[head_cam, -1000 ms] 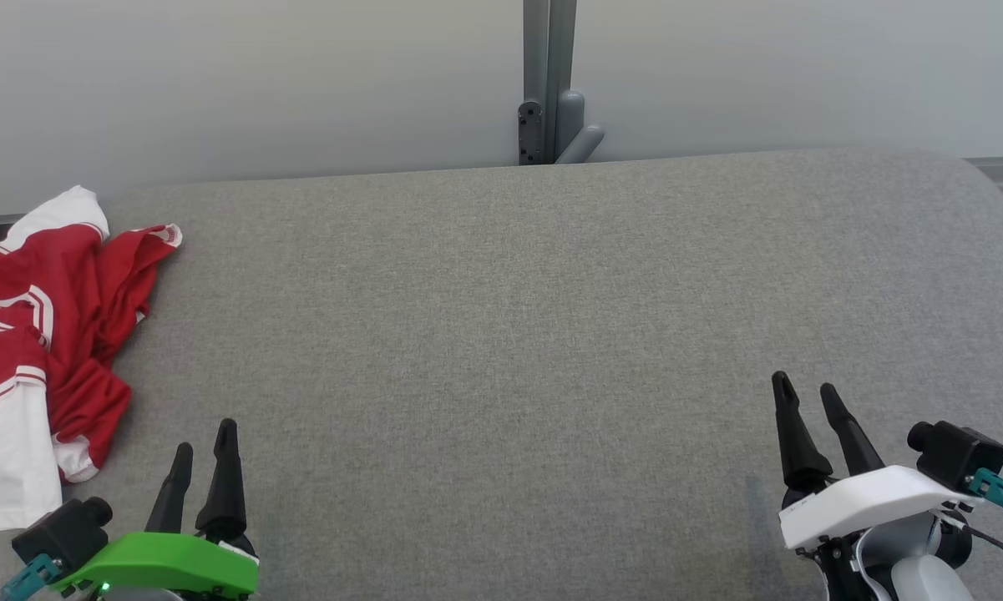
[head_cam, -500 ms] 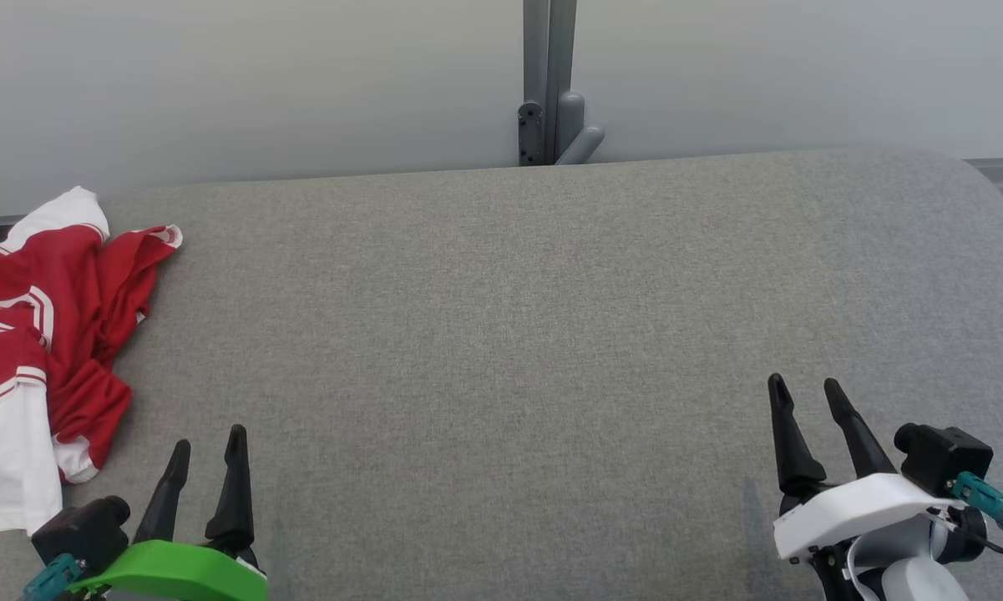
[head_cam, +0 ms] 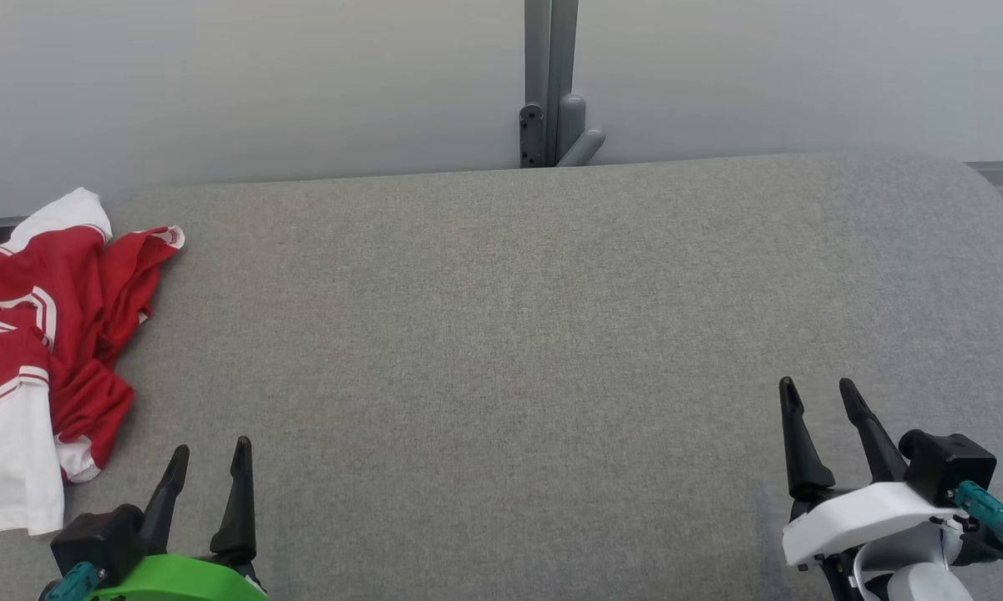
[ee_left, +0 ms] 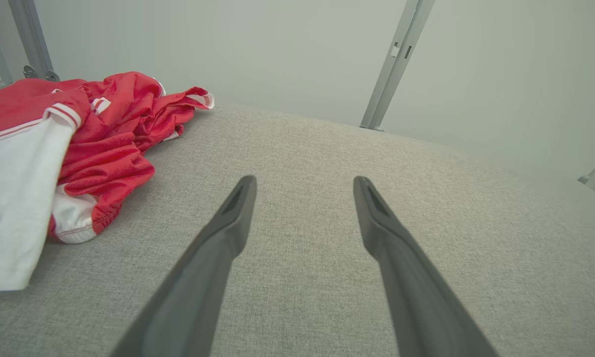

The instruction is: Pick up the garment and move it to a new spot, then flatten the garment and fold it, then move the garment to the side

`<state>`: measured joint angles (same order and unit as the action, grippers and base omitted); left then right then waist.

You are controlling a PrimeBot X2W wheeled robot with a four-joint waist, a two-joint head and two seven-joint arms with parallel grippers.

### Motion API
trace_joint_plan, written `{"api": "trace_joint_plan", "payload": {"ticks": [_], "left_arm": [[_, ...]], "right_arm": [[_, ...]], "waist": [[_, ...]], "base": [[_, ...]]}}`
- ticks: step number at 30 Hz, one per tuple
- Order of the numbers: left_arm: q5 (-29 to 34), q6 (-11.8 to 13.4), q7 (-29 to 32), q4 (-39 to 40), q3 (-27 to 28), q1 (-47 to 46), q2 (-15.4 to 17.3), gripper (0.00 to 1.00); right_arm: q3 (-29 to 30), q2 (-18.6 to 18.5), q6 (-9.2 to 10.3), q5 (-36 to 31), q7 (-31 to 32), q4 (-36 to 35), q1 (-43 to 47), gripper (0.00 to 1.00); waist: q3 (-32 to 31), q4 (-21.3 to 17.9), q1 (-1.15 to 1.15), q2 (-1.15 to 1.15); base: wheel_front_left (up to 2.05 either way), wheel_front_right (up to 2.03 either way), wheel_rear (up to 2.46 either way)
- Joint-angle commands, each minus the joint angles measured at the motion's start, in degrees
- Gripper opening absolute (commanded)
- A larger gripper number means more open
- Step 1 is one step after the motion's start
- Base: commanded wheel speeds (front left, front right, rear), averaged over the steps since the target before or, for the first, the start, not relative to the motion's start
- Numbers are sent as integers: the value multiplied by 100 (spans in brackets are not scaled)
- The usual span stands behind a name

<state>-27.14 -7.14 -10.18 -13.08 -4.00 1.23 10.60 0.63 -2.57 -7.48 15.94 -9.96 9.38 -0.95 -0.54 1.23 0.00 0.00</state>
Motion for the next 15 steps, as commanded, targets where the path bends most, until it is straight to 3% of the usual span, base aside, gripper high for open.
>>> {"api": "trace_joint_plan", "payload": {"ticks": [1,15], "left_arm": [[210,-35,-69,34,0,30,85,100],[722,-38,-232,-85,126,138,66,100]], "right_arm": [[60,-37,-1,-187,-68,-39,48,100],[345,-39,-2,-577,-249,-49,179,100]], "waist": [[-4,3,0,0],[-31,-21,0,0]], "base": [[0,0,0],[0,0,0]]}}
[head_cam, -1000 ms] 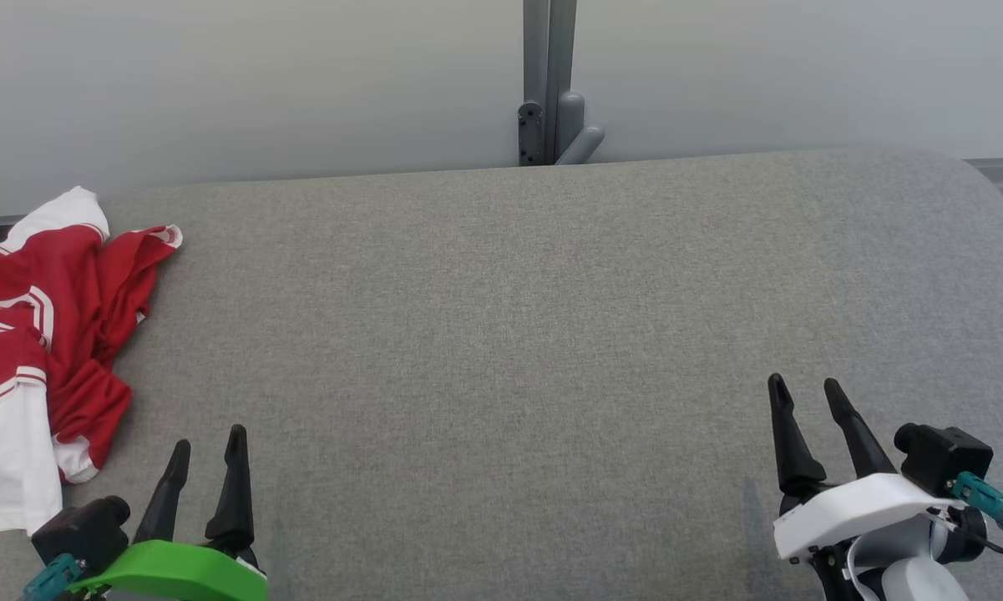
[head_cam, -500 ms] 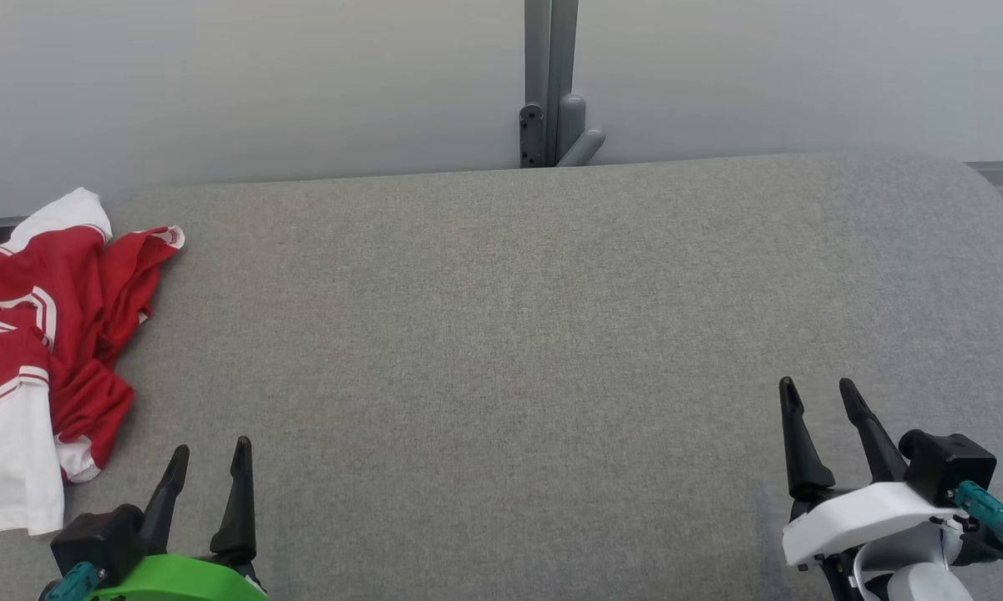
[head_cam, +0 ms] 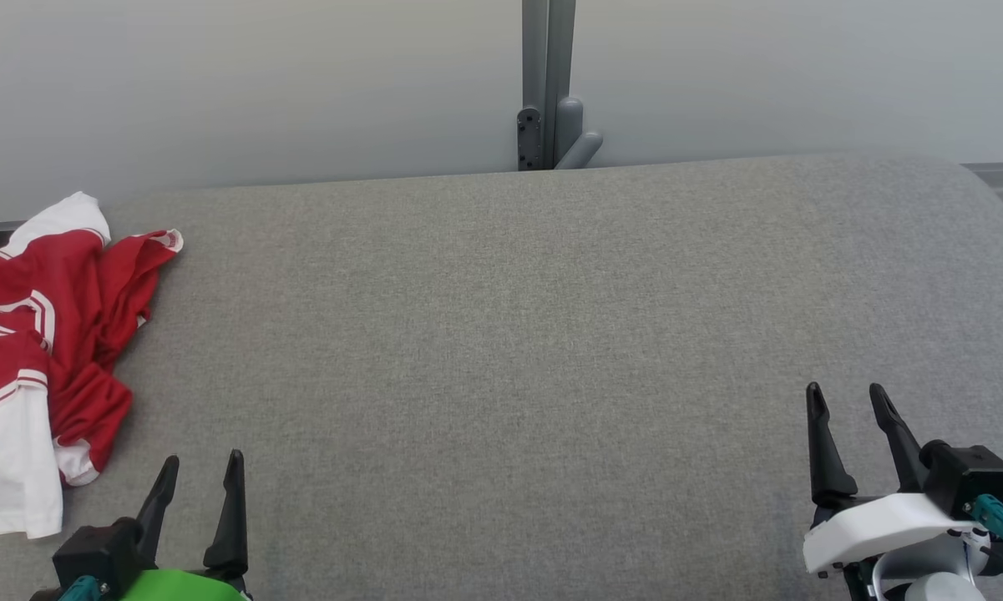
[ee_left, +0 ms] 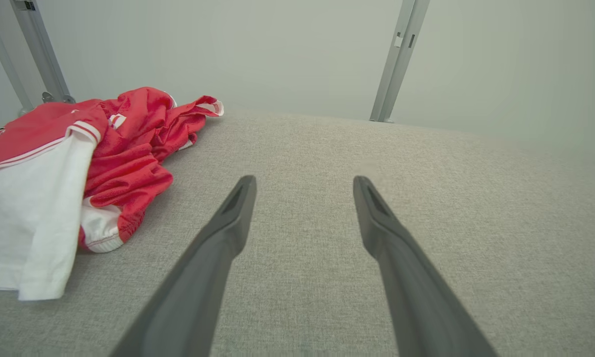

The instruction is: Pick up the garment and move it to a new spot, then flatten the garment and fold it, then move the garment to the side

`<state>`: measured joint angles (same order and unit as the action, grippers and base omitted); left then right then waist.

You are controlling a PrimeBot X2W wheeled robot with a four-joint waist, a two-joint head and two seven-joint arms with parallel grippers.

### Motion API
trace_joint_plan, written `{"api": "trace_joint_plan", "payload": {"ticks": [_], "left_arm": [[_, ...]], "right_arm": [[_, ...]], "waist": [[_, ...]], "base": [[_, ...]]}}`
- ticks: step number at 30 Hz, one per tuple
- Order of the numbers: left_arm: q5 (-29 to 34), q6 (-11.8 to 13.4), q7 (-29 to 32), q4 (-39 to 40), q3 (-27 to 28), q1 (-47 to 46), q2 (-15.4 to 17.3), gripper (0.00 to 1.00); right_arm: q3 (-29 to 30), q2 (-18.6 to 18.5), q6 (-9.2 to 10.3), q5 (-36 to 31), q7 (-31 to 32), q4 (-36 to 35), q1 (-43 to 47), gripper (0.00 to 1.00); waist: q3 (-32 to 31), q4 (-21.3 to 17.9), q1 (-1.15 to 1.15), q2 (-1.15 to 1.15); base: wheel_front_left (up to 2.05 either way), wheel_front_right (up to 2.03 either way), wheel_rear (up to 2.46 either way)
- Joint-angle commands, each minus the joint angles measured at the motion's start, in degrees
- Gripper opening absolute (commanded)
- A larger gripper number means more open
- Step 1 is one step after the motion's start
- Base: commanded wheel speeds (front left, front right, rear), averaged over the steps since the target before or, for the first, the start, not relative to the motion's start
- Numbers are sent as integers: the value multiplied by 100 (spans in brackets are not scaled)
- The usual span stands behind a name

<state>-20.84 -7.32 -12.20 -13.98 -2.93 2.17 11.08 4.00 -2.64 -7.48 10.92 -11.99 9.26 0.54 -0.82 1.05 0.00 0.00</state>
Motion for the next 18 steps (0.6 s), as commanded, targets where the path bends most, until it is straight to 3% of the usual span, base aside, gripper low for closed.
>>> {"api": "trace_joint_plan", "payload": {"ticks": [1,18], "left_arm": [[83,-20,-45,-18,51,53,0,100],[582,-18,-224,-153,55,170,82,100]], "right_arm": [[13,-32,-2,-99,-58,-30,41,100],[65,-36,-2,-703,-246,66,195,100]], "waist": [[-6,-10,0,0],[-33,-33,0,0]], "base": [[0,0,0],[0,0,0]]}}
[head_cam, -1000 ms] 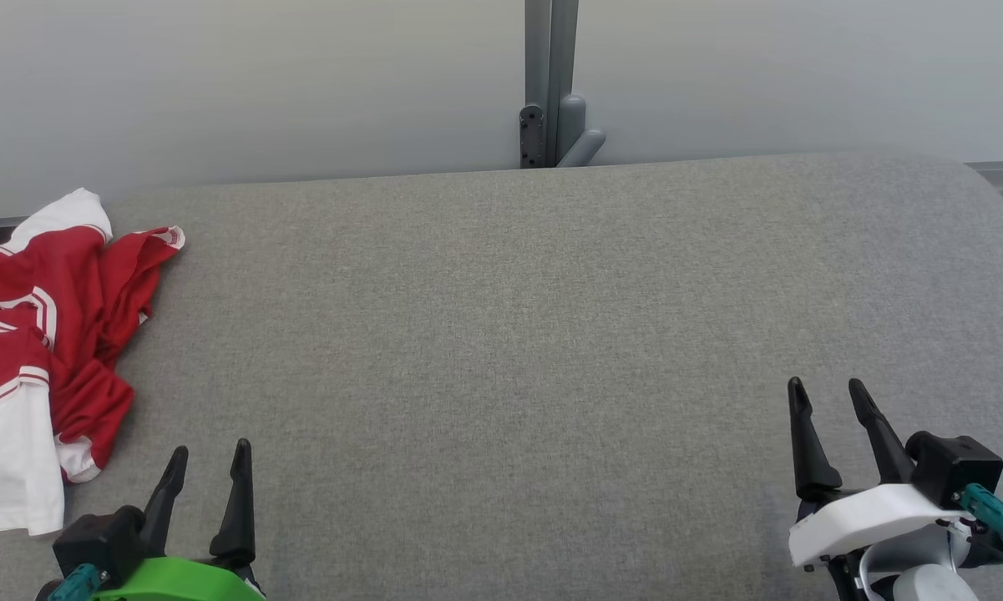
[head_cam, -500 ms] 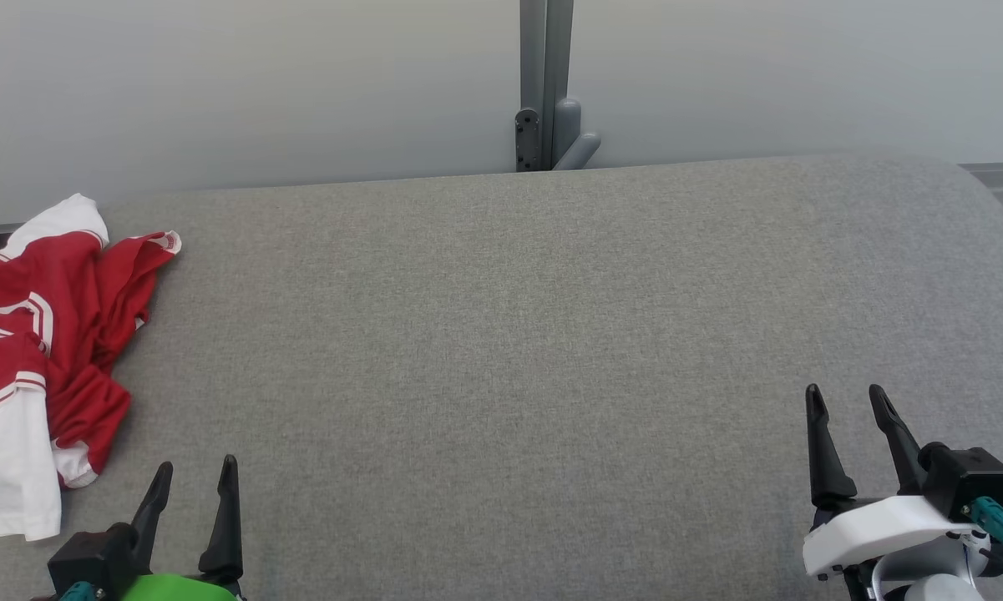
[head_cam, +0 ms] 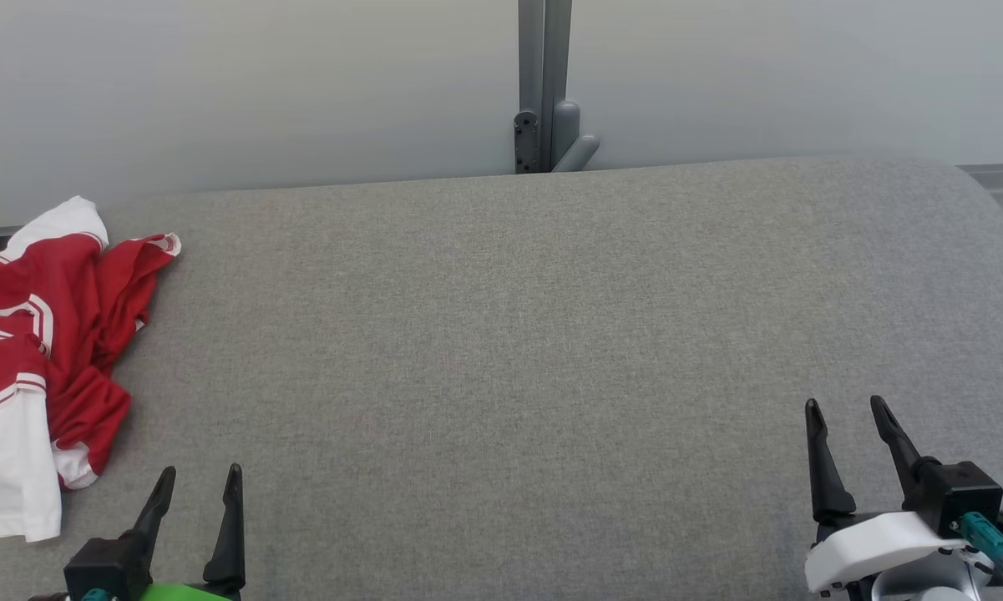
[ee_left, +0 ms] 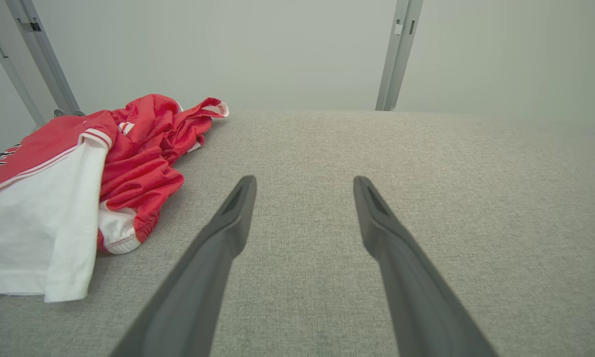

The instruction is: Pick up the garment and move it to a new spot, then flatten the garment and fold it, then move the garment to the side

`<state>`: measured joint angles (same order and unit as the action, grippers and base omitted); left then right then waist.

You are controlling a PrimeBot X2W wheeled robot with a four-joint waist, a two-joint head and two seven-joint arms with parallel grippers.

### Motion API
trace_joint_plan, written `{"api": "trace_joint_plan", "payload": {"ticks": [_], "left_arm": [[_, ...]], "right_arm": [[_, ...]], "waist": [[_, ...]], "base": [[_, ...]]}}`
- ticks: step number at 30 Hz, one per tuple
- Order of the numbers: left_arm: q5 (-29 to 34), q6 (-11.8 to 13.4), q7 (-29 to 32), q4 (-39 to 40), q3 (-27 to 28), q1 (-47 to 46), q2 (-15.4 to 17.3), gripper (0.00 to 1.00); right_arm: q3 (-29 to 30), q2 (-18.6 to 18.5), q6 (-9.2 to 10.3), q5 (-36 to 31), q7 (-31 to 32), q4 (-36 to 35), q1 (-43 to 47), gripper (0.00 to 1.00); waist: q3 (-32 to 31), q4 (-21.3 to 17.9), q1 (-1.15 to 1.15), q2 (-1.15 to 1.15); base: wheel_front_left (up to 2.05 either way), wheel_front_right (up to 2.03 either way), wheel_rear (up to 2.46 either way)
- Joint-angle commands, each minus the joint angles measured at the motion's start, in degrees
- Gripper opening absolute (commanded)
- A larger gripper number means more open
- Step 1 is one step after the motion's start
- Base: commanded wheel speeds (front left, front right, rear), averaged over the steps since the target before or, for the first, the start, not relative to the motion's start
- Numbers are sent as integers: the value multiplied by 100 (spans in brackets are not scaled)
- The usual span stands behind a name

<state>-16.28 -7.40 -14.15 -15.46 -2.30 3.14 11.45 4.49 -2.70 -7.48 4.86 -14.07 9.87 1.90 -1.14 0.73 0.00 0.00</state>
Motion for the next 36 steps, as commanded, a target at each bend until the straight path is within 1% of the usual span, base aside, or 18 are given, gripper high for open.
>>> {"api": "trace_joint_plan", "payload": {"ticks": [1,9,25,28,30,36], "left_arm": [[150,-12,-43,-7,-12,79,51,100],[369,-12,-123,4,-24,85,88,100],[340,-12,-108,-17,19,67,53,100],[307,-12,-108,-17,29,24,69,100],[307,-11,-108,-11,57,10,67,100],[272,-12,-108,-8,296,85,50,100]], "right_arm": [[19,-30,-2,-144,-47,5,60,100],[-5,-30,-2,-438,-122,9,84,100],[-7,-30,-2,-390,-119,31,86,100],[-13,-28,-1,-368,-119,0,69,100],[-68,-27,-2,-359,-119,1,93,100],[-283,-26,-1,-286,-119,50,67,100]], "waist": [[-1,0,0,0],[13,20,0,0],[-14,122,0,0],[-28,293,0,0],[-46,480,0,0],[-111,1247,0,0]], "base": [[0,0,0],[0,0,0],[0,0,0],[0,0,0],[0,0,0],[0,0,0]]}}
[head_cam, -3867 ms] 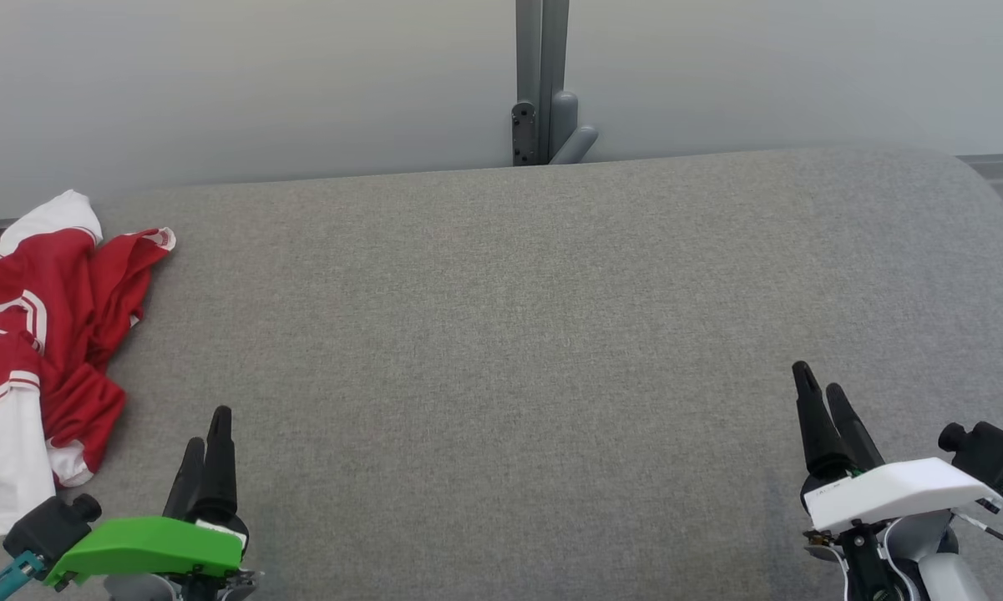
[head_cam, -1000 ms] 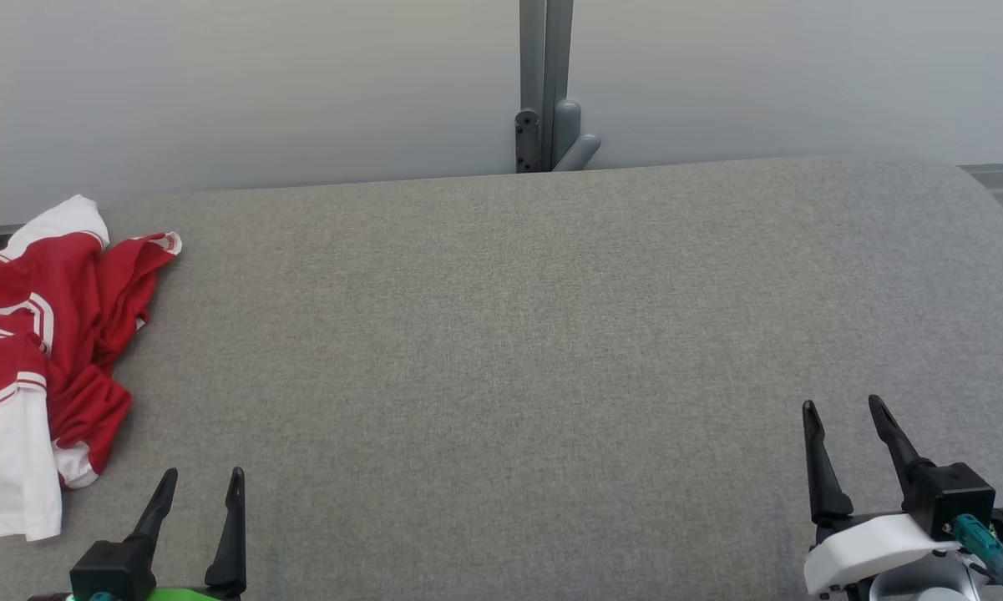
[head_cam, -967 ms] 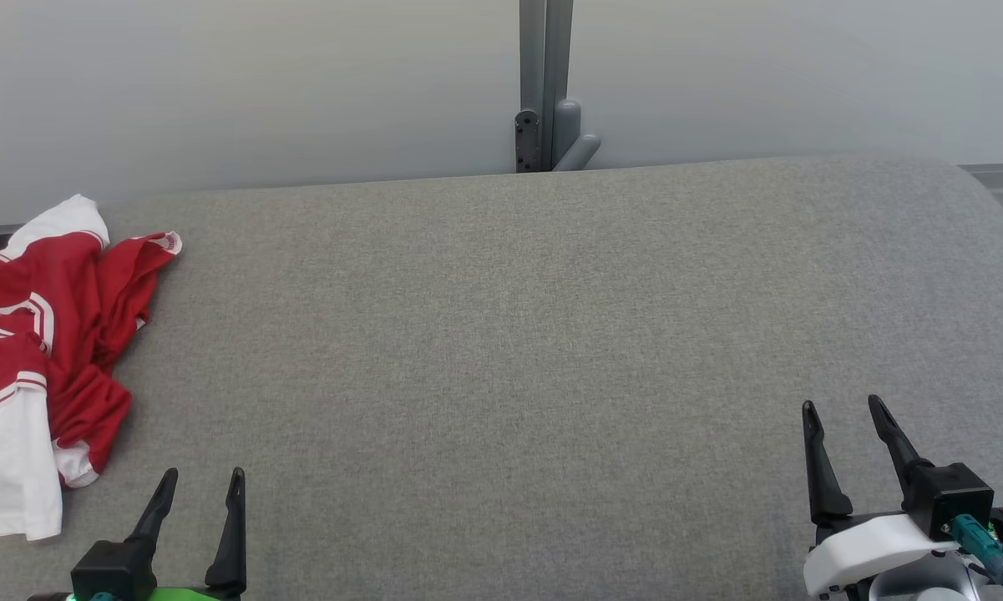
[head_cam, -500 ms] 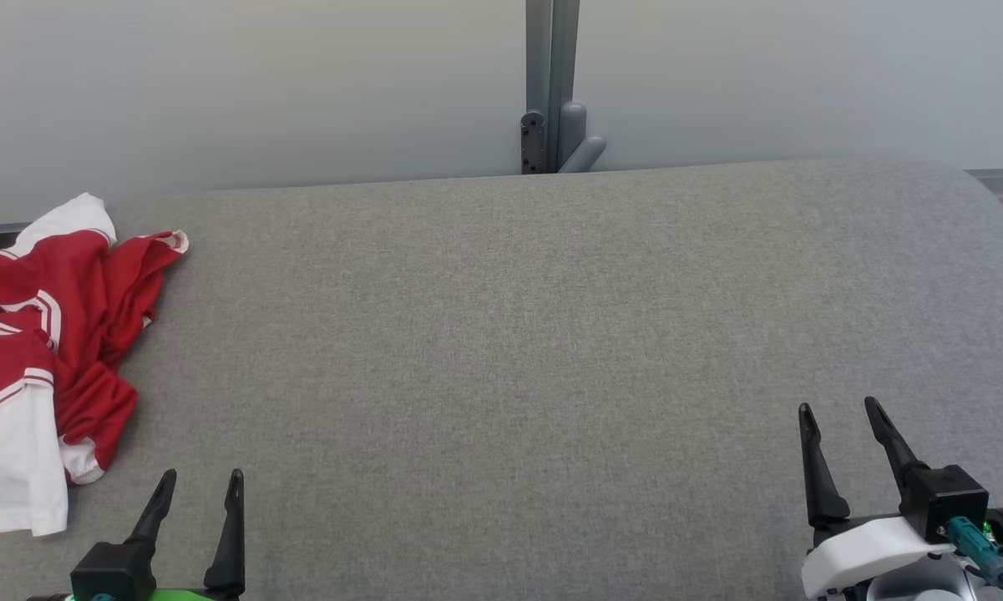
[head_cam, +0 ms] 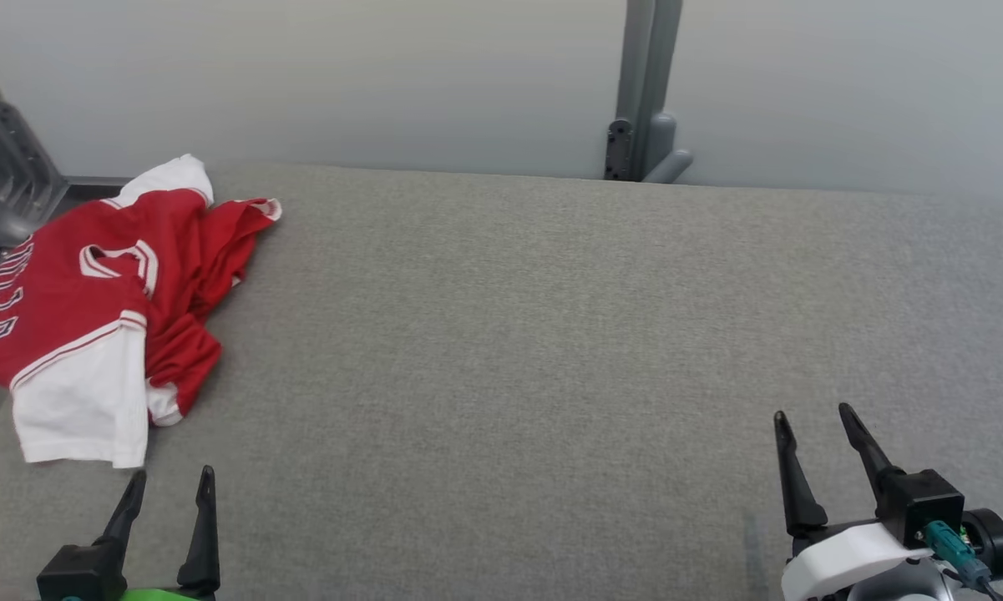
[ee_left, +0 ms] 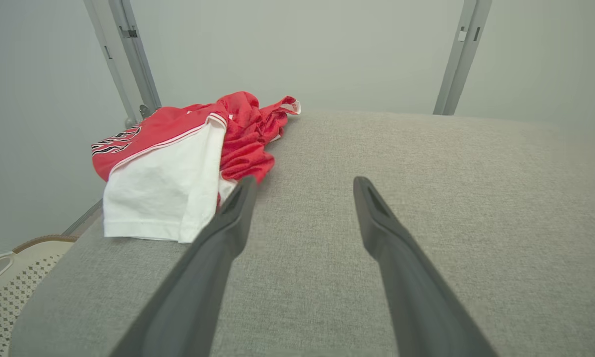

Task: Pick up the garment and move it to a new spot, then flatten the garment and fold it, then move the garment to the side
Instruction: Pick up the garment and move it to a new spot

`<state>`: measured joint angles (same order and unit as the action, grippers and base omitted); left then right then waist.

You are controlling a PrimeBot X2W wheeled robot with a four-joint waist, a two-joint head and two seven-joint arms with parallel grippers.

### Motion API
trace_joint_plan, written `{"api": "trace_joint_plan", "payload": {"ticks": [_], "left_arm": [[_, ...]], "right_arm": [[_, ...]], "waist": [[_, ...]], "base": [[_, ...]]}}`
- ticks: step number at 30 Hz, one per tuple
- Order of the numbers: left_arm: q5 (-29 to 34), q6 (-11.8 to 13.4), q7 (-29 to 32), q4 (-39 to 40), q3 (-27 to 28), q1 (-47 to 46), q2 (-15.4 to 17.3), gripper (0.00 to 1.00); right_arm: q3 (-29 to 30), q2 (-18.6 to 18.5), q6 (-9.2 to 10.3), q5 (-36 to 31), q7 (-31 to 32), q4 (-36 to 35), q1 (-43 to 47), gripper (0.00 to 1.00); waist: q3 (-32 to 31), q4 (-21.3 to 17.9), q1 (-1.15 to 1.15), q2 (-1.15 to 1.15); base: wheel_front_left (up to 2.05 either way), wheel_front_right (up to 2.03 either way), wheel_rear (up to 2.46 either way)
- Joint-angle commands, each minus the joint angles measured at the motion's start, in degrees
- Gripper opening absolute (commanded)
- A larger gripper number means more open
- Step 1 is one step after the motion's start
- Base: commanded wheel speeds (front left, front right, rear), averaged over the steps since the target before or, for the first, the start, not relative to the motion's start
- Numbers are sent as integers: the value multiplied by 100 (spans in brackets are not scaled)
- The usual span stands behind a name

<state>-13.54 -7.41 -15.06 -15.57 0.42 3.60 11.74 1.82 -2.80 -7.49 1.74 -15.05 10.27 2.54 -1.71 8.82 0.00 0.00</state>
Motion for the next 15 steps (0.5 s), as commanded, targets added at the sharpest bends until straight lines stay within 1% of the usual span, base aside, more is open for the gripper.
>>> {"api": "trace_joint_plan", "payload": {"ticks": [1,5,8,11,15], "left_arm": [[-4,-10,-16,4,46,68,16,100],[-18,-10,-10,28,206,166,19,100],[-23,-10,-9,59,314,240,19,100],[-40,-11,-9,107,380,284,22,100],[-81,-11,-9,146,418,269,32,100]], "right_arm": [[-47,-16,0,38,-21,17,-13,100],[-439,-12,0,74,-21,93,-132,100],[-675,-22,1,155,-21,123,-219,100],[-817,-18,0,241,-20,135,-282,100],[-909,-19,0,243,-21,133,-297,100]], "waist": [[-62,585,0,0],[-79,1045,0,0],[-80,1273,0,0],[-57,1376,0,0],[21,1361,0,0]], "base": [[0,0,0],[0,0,0],[0,0,0],[0,0,0],[0,0,0]]}}
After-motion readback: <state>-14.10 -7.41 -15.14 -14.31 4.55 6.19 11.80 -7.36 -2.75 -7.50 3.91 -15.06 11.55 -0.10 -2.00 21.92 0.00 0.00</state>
